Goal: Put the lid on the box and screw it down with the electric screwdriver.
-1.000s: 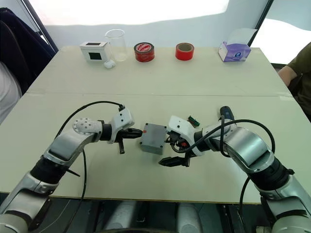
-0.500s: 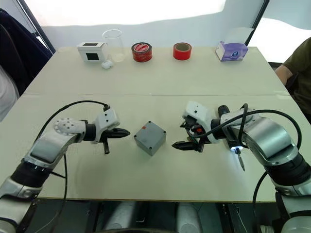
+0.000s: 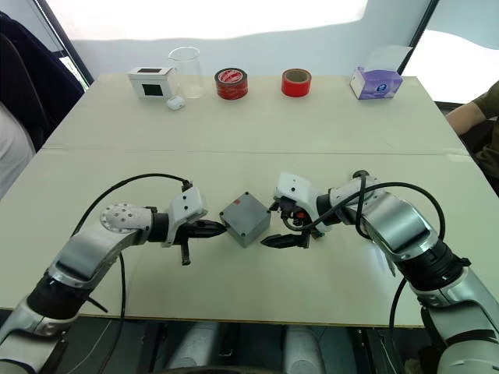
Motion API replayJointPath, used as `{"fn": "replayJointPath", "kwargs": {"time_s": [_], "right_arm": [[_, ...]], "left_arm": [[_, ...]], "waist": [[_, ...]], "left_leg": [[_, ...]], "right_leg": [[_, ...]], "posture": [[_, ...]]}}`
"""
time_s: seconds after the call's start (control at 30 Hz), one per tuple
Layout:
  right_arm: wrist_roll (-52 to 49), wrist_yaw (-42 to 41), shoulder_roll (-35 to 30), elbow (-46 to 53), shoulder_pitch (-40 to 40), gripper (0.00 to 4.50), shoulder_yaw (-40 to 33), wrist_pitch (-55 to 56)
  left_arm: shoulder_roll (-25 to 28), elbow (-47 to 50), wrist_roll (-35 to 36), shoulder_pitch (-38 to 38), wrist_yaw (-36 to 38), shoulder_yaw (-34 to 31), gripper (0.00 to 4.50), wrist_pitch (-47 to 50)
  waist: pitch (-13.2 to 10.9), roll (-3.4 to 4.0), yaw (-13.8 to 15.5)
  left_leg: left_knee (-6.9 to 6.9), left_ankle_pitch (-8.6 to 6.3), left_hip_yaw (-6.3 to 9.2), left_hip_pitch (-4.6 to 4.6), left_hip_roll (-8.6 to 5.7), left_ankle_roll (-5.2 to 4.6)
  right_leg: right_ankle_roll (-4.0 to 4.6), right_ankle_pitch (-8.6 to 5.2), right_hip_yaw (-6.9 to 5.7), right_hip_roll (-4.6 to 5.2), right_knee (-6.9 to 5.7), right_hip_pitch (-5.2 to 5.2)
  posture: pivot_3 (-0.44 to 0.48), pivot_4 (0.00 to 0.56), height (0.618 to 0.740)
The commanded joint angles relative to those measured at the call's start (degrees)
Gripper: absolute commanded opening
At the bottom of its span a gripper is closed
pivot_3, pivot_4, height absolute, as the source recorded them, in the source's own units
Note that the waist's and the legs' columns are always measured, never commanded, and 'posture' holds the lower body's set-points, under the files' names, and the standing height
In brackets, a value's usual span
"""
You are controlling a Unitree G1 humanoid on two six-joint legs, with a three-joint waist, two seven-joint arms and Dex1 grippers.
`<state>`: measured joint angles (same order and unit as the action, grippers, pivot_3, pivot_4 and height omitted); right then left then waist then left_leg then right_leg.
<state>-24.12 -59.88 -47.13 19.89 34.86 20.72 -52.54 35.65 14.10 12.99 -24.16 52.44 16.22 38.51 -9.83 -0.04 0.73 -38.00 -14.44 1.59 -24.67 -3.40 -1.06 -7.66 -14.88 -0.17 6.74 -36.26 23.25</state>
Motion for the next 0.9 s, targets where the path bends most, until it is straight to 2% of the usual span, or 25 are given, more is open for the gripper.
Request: {"fn": "replayJointPath", "kwargs": {"time_s": [0.03,0.5,0.63,0.77,0.9], "right_arm": [[-1.60,0.07,0.79,2.92,-0.31,4.47,-1.32,-1.19],[-2.71,3.91,0.27,6.51,-3.14,4.47,-5.05,-5.72],[-5.58,4.13,-1.85,6.10,-4.11,4.47,-12.77,-7.36],[-9.40,5.52,-2.14,2.57,-5.64,4.47,-22.94,-8.97],[-6.36,9.46,-1.26,-4.65,-6.74,4.47,-26.35,-4.97]], "left_arm": [[-1.50,-1.66,-0.96,-2.74,-1.00,-0.41,0.00,-2.97],[-1.78,-2.60,-1.06,-4.08,0.56,-0.33,0.00,-3.84],[0.73,-1.69,-0.19,-3.51,1.06,-3.29,0.00,-3.37],[3.08,1.32,5.10,-2.20,2.82,-8.59,0.00,-0.10],[4.92,4.61,10.53,-1.61,4.69,-12.70,0.00,3.28]], "waist": [[0.00,0.00,-0.04],[0.00,0.00,0.01],[0.00,0.00,0.02],[0.00,0.00,-0.05],[0.00,0.00,0.03]], "left_leg": [[0.00,0.00,0.00,0.00,0.00,0.00],[0.00,0.00,0.01,0.00,0.00,0.01],[0.00,0.00,0.01,0.00,0.00,0.01],[0.01,0.00,0.02,0.00,0.01,0.00],[0.02,0.00,0.01,0.00,0.02,0.01]], "right_leg": [[0.00,0.00,0.00,0.00,0.00,0.01],[0.00,0.00,0.01,0.01,0.00,0.02],[0.00,0.00,0.01,0.01,0.00,0.01],[0.00,0.00,0.01,0.01,0.00,0.03],[0.00,0.00,0.01,0.03,0.01,0.01]], "posture": [[0.000,0.150,0.740],[0.000,0.150,0.740],[0.000,0.150,0.740],[0.000,0.150,0.740],[0.000,0.150,0.740]]}}
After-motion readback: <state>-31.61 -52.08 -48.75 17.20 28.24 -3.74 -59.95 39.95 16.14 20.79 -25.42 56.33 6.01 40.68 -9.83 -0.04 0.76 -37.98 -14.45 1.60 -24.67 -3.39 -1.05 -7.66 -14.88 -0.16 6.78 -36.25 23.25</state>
